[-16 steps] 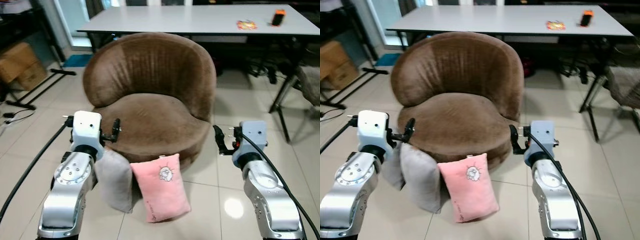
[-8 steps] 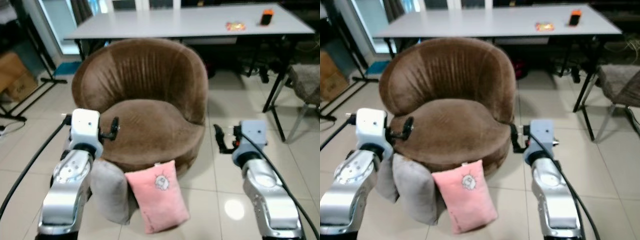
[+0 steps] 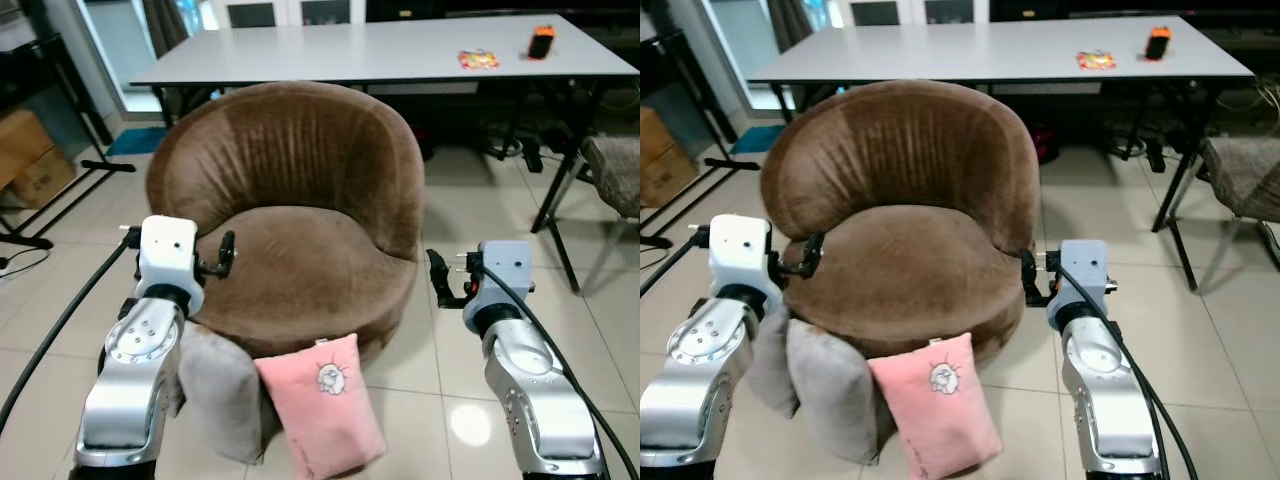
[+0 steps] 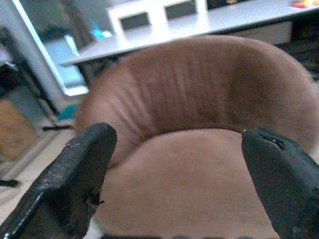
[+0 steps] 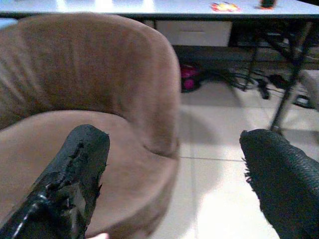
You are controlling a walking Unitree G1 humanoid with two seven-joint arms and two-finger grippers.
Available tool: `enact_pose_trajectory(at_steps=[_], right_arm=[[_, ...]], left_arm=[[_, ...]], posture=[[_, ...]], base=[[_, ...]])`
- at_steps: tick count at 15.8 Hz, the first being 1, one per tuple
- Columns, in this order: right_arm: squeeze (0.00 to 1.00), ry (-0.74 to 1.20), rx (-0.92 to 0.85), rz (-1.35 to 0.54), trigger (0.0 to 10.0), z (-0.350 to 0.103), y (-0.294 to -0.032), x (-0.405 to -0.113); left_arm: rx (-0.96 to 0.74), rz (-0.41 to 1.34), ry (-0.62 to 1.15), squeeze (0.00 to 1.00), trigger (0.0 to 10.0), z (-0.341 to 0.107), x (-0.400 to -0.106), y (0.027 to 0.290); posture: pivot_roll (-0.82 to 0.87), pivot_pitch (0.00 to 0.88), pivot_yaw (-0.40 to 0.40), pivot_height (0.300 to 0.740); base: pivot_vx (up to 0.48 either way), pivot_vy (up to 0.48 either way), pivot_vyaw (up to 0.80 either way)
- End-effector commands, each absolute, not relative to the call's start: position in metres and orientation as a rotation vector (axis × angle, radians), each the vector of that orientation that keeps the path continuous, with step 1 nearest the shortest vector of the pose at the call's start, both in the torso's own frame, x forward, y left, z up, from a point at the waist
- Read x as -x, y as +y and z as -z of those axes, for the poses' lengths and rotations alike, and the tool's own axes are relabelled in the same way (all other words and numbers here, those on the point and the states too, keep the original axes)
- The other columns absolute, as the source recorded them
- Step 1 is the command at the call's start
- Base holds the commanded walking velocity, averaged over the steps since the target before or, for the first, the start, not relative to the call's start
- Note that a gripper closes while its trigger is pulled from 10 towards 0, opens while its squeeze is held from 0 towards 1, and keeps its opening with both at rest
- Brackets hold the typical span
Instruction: Move the pillow to the sofa from floor
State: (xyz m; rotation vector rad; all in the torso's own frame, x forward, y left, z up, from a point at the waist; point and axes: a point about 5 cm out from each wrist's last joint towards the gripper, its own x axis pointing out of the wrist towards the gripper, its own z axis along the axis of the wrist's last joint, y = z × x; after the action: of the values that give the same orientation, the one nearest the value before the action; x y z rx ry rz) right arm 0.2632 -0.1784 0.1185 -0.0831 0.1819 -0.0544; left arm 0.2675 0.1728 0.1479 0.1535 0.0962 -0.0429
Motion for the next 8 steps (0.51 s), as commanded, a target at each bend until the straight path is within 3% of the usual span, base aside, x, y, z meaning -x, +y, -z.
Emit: enact_pose_trajectory(at_steps=[1, 5, 8], right_arm=[[0.0, 0.143, 0.072, 0.04, 10.0, -0.1258, -0.1754, -0.2665], [0.0, 0.143, 0.07, 0.037, 10.0, -0.1254, -0.1749, -0.2667], [0.0, 0.146, 0.04, 0.035, 10.0, -0.1246, -0.1754, -0.2648]], left_arm=[[-0.175, 0.022, 0.085, 0.03, 10.0, -0.1506, -0.2683, 0.1795], [-0.179, 0.018, 0.082, 0.03, 10.0, -0.1506, -0.2687, 0.1803], [-0.201, 0.004, 0.059, 0.0, 10.0, -0.1513, -0.2674, 0.1808]], posture=[[-0.15, 0.0, 0.09, 0.74], [-0.15, 0.0, 0.089, 0.74], [-0.15, 0.0, 0.088, 0.74]], base=[[0.319, 0.0, 0.0], [0.313, 0.0, 0.0], [0.0, 0.0, 0.0]])
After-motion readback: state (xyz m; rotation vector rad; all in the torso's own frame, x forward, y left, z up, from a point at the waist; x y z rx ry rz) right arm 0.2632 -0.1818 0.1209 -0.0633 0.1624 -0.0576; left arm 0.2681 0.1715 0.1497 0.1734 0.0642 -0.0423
